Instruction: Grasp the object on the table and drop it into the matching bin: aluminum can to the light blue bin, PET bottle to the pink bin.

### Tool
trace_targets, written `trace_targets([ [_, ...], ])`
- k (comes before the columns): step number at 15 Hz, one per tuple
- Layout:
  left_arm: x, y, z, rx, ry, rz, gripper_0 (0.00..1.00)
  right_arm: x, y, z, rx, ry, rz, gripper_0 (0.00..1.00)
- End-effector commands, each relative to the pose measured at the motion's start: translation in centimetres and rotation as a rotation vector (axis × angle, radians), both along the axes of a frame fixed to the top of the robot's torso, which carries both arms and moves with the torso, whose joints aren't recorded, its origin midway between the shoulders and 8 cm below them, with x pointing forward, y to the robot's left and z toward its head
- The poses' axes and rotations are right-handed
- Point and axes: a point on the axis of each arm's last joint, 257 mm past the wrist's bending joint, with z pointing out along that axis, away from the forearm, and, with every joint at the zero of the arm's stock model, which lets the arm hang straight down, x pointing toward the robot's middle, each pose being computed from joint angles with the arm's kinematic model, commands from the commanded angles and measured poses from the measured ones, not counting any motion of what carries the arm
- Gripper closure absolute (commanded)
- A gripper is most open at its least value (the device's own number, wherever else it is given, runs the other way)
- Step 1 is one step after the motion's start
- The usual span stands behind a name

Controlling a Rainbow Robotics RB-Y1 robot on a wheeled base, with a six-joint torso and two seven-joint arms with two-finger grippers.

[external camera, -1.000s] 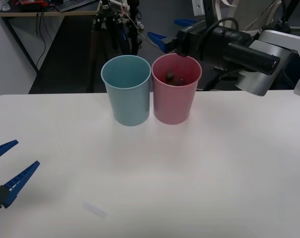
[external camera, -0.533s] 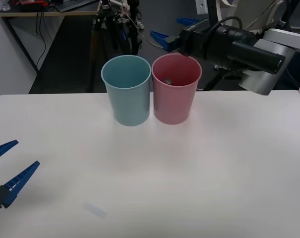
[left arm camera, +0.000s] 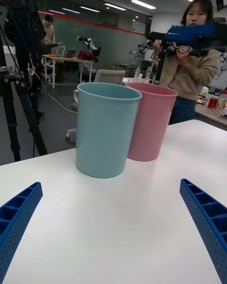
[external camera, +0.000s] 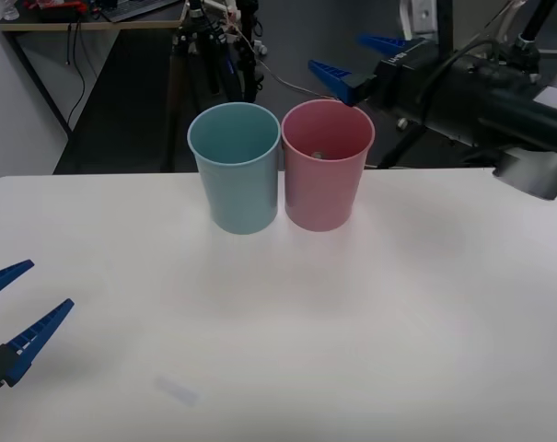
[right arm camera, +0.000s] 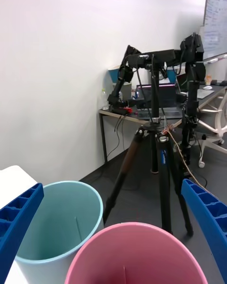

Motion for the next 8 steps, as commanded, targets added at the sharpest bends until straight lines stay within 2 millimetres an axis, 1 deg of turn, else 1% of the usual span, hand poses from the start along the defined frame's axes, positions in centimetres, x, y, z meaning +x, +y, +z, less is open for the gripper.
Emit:
trace_targets([
  [1,0.0,0.0,0.0,0.0,0.0,0.0,0.0,-1.8,-2.2,0.4,0.011,-0.015,-0.011,0.0],
  [4,0.0,0.0,0.0,0.0,0.0,0.0,0.0,-3.7,-4.9,1.0,0.028,-0.041,-0.033,0.0],
  [8,0.0,0.0,0.0,0.0,0.0,0.0,0.0,-6.0,-8.1,0.1,0.034,-0.047,-0.052,0.0],
])
